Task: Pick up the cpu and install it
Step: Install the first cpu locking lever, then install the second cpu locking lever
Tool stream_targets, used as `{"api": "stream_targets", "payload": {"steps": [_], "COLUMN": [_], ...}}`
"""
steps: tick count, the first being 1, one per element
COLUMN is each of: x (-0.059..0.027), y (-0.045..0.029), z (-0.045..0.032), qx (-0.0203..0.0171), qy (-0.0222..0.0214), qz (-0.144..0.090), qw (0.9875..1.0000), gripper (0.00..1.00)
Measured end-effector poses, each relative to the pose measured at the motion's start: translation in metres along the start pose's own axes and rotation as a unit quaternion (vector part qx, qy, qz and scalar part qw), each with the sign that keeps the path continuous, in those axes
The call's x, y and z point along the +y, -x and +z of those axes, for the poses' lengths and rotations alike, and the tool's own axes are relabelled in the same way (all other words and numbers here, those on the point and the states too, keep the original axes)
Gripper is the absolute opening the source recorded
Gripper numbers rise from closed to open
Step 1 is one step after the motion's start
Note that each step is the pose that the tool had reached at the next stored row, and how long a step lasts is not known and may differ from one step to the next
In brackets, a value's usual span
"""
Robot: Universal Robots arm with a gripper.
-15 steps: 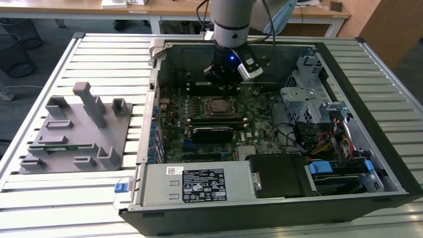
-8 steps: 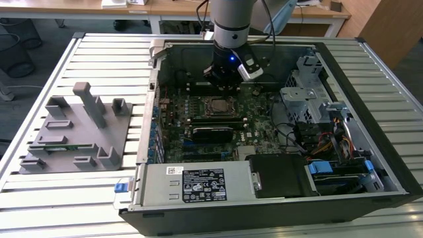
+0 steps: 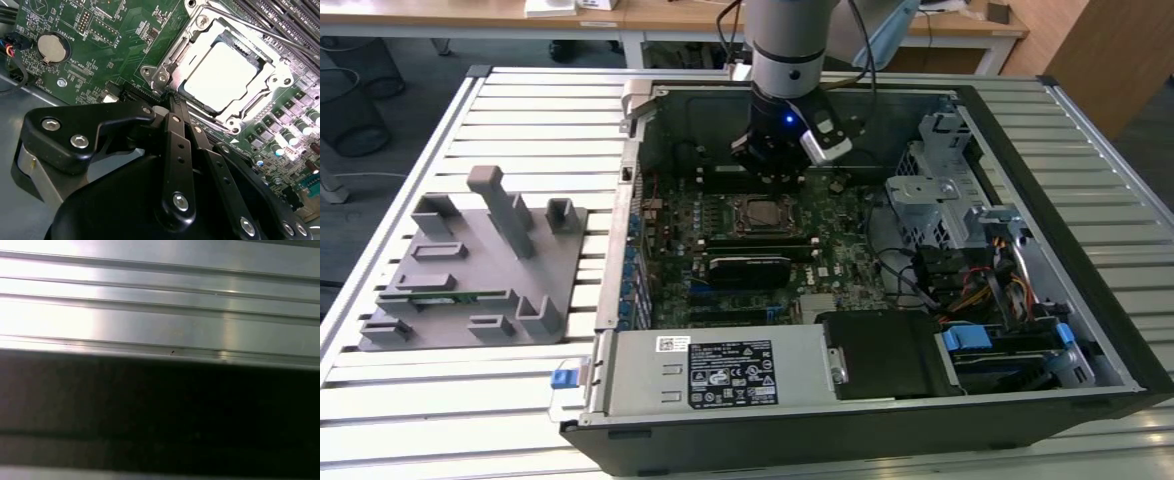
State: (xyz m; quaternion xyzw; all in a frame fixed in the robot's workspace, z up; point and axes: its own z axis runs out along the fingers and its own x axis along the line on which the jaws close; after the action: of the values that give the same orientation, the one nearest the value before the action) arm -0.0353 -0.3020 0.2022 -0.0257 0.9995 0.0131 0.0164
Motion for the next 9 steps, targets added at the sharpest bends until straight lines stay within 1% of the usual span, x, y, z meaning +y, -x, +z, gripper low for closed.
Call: {"api": "stream_targets", "payload": {"steps": [9], "x": [-0.0028], "y": [0.0], "z": [-0.0001], "qx": [0.0], "qy": [0.0], "qz": [0.0], "qw": [1.0], "gripper": [0.11]}}
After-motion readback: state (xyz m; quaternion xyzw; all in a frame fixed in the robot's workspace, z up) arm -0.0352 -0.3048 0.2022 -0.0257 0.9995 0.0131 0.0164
